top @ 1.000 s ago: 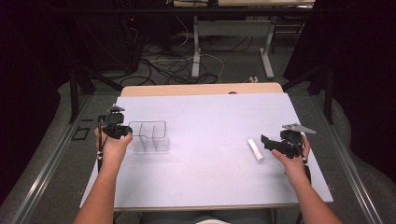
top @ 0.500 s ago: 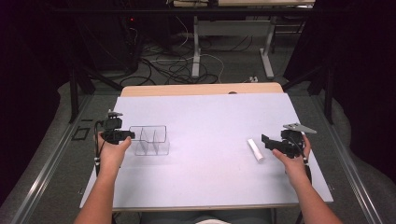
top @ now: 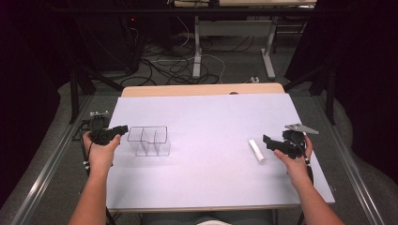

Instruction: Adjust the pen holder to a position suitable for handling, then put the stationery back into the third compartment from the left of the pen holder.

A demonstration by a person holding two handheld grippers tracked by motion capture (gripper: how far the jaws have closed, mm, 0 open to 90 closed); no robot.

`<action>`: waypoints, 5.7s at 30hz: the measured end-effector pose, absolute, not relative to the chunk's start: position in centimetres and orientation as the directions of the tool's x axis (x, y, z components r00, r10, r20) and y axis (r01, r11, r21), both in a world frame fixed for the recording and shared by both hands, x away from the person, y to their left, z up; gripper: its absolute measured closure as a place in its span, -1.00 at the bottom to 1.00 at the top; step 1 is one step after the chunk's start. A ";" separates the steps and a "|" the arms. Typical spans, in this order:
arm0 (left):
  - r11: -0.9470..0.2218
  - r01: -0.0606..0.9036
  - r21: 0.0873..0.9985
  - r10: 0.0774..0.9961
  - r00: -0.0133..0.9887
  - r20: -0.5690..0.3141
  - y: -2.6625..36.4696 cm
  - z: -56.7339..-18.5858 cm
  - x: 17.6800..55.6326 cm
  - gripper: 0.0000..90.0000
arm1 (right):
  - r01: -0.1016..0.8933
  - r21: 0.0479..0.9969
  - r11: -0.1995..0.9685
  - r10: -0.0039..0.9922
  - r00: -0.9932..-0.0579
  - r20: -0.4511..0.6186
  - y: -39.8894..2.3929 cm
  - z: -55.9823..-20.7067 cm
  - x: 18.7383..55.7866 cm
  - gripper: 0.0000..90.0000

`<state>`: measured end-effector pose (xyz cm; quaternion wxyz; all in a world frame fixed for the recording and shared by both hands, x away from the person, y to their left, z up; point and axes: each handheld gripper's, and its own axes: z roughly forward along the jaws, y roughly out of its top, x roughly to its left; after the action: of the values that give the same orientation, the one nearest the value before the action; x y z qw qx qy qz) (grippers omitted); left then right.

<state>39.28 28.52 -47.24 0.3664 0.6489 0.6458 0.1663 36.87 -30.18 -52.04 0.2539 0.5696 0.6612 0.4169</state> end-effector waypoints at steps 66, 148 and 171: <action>-0.030 0.729 0.684 0.846 0.382 -0.371 17.3 -51.6 40.6 0.93 | 0.555 0.831 0.040 0.964 -0.239 0.114 -29.1 -51.9 37.0 -0.54; -0.061 0.555 0.830 0.845 0.471 -0.252 21.3 -50.5 36.4 -1.00 | 0.853 0.461 0.245 0.959 -0.284 0.015 -23.9 -53.6 37.4 0.43; -0.066 0.538 0.840 0.851 0.471 -0.234 21.4 -50.1 36.2 -0.85 | 0.882 0.443 0.162 0.964 -0.238 0.120 -25.0 -53.4 37.8 0.50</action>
<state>36.16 21.43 -50.09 0.4785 0.7117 0.4878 0.1634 37.83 -24.96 -53.43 0.0950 0.6101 0.7563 0.2162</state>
